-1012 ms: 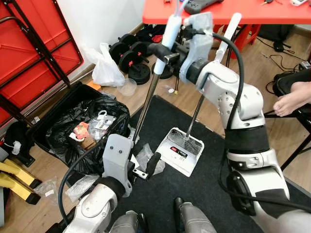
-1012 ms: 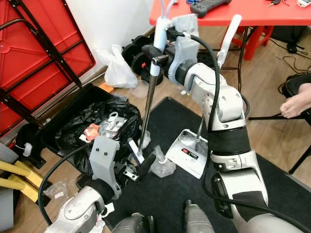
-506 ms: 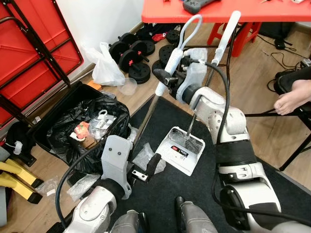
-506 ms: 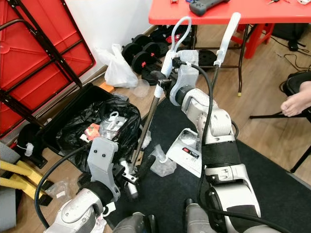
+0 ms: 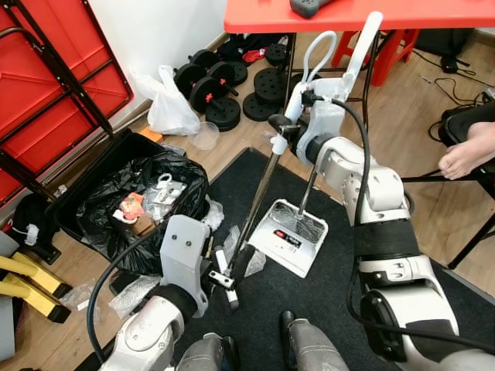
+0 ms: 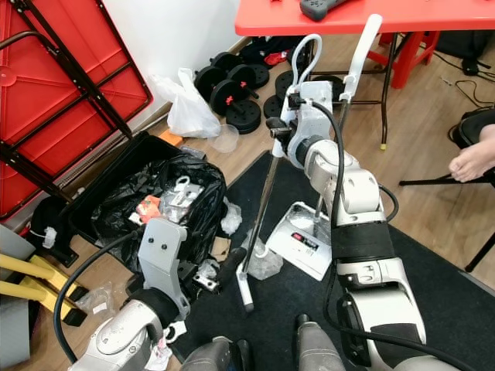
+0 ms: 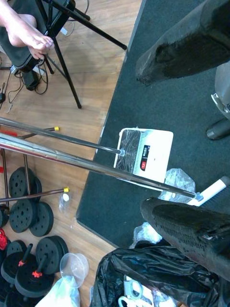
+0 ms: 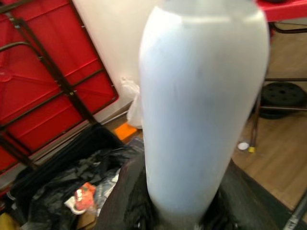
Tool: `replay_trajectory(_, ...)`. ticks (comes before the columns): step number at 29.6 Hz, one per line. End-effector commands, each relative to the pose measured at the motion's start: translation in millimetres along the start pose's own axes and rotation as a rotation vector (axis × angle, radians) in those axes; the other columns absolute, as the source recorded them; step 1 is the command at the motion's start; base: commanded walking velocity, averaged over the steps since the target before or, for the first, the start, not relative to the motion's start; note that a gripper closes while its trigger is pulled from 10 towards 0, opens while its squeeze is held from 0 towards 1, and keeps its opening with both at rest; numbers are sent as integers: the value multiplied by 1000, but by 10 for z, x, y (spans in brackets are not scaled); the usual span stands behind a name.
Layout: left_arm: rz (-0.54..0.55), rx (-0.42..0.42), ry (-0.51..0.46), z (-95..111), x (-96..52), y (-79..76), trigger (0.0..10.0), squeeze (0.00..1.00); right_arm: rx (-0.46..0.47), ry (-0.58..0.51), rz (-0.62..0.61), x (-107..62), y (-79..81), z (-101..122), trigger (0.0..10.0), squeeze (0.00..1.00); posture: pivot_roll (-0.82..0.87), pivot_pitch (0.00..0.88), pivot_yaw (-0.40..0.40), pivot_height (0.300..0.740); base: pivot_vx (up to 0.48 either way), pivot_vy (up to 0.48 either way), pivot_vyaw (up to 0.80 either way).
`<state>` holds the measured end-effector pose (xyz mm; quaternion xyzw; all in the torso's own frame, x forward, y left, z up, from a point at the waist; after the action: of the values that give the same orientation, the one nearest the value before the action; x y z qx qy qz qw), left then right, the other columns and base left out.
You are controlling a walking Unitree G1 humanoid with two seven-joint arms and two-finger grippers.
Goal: Sweep floor
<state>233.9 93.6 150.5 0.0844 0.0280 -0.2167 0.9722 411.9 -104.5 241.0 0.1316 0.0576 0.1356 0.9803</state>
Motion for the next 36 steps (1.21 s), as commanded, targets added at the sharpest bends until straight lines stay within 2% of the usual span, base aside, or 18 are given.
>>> replay_trajectory(1,-18,-10,19,-37,-22,-26,10000,0,-32,21,-40,-8,-39,7,10000,0,-90,287,33,740,0,0,0)
replay_trajectory(4,-19,-13,18,-38,-16,-26,10000,0,-30,73,-85,-22,-131,18,10000,0,-100,285,33,740,0,0,0)
replay_trajectory(9,-21,-16,18,-40,-13,-25,10000,0,-49,86,-103,-39,-173,104,10000,0,-103,285,34,740,0,0,0)
replay_trajectory(16,-22,-21,18,-54,0,-11,10000,0,-134,29,-161,-89,-292,458,10000,0,-114,278,38,740,0,0,0)
replay_trajectory(23,-22,-22,17,-59,14,-3,10000,0,-132,-56,-142,-104,-233,688,10000,0,-115,273,39,740,0,0,0)
replay_trajectory(29,-20,-21,16,-60,24,2,10000,0,-137,-60,-128,-104,-192,714,10000,0,-115,268,36,740,0,0,0)
replay_trajectory(36,-22,-16,13,-60,36,-1,10000,0,-163,59,-102,-117,-200,581,10000,0,-126,260,37,740,0,0,0)
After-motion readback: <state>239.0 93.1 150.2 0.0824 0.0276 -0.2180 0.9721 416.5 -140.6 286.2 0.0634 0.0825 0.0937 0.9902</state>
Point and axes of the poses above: a point about 5 cm out from each wrist's last joint towards the gripper, its own x axis pointing out of the wrist towards the gripper, its own z axis along the axis of the wrist's last joint, y = z × x, the point moved 4 cm from there along x, pointing out of the wrist towards the gripper, and after that the axes turned 9 degrees about x, right-handed, at the moved point
